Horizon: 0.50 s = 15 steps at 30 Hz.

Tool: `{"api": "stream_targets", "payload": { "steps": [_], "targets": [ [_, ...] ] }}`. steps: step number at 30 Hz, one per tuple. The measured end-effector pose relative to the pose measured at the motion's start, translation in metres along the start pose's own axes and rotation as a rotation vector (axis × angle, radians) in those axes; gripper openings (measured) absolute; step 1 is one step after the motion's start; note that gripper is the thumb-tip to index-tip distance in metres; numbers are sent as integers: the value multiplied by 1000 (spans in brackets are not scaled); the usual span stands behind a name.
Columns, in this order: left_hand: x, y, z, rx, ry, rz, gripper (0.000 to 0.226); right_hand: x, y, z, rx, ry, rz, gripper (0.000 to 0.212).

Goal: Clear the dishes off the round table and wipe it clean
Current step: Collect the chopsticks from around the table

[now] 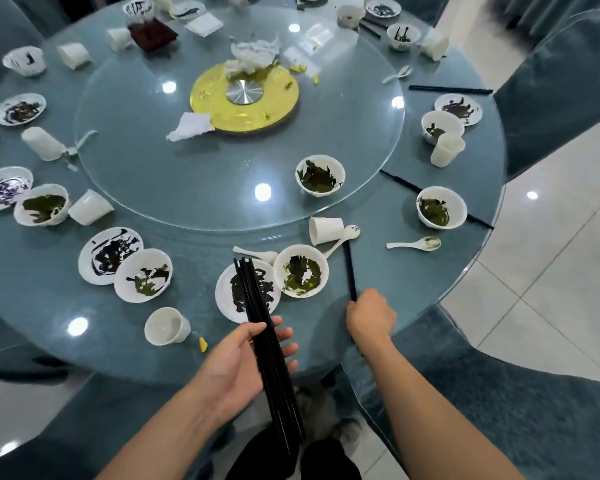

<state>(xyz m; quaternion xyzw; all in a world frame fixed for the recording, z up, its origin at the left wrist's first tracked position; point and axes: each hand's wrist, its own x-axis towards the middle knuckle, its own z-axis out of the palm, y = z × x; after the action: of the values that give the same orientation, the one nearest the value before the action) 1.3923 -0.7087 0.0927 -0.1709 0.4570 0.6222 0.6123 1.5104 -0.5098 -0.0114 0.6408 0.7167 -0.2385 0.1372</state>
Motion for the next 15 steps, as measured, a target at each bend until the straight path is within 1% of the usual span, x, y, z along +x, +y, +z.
{"api": "stream_targets", "payload": {
  "steps": [4, 7, 10, 13, 15],
  "targets": [
    [7, 1, 12, -6, -7, -5, 30, -4, 15, -9, -23, 3, 37, 10],
    [12, 4, 20, 0, -25, 1, 29, -8, 23, -15, -21, -4, 17, 15],
    [19, 5, 26, -2, -31, -3, 29, -15, 30, -24, 112, -12, 19, 20],
    [26, 4, 34, 10, -33, -24, 28, -30, 39, -42, 281, -14, 62, 32],
    [32, 4, 41, 26, -30, -31, 26, -41, 44, -55, 327, -22, 51, 25]
  ]
}}
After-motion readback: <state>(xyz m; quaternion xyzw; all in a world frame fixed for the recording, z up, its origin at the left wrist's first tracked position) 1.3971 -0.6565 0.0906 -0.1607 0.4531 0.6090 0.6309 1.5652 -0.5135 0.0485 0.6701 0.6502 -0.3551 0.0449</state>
